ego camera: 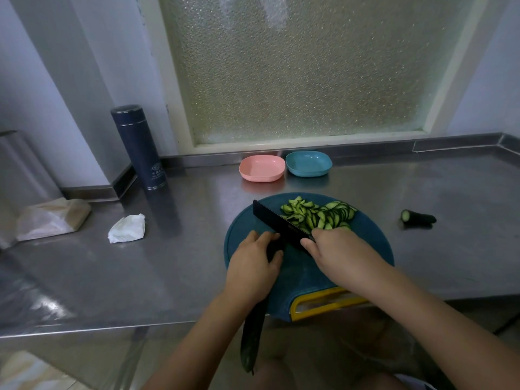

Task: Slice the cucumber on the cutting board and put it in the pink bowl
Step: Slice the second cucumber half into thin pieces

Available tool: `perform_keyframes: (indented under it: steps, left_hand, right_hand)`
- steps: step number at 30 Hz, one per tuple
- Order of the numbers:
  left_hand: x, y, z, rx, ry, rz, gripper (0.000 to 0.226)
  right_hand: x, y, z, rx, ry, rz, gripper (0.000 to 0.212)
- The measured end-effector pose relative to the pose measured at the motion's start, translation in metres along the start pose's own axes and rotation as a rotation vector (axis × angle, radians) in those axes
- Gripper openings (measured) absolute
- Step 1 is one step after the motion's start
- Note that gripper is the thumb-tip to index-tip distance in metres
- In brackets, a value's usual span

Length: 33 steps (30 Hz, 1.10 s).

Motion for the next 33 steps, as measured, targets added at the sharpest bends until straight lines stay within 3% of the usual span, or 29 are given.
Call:
perform_keyframes:
  steps: [9, 15, 33]
  left_hand:
    - [0.0, -0.001, 0.0, 0.015, -0.02, 0.006, 0.041]
    - [0.001, -0.001, 0.0, 0.007, -0.023, 0.009, 0.041]
    - [-0.003, 0.0, 0.003, 0.027, -0.031, -0.01, 0.045]
  right_hand:
    - [0.001, 0.0, -0.008, -0.116, 0.033, 0.004, 0.038]
    - [0.014, -0.006, -0.004, -0.051, 0.017, -0.079, 0.033]
    - [0.005, -0.002, 0.002, 0.071, -0.02, -0.072, 0.034]
Point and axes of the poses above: each hand's wrist, its own x-axis towards the middle knuckle, its own y-axis out of the back of the hand, z = x × y, the point moved 5 cm from there along x, towards the middle knuckle, and after that the axes turned 11 degrees about -x, right-handed, at the moved point
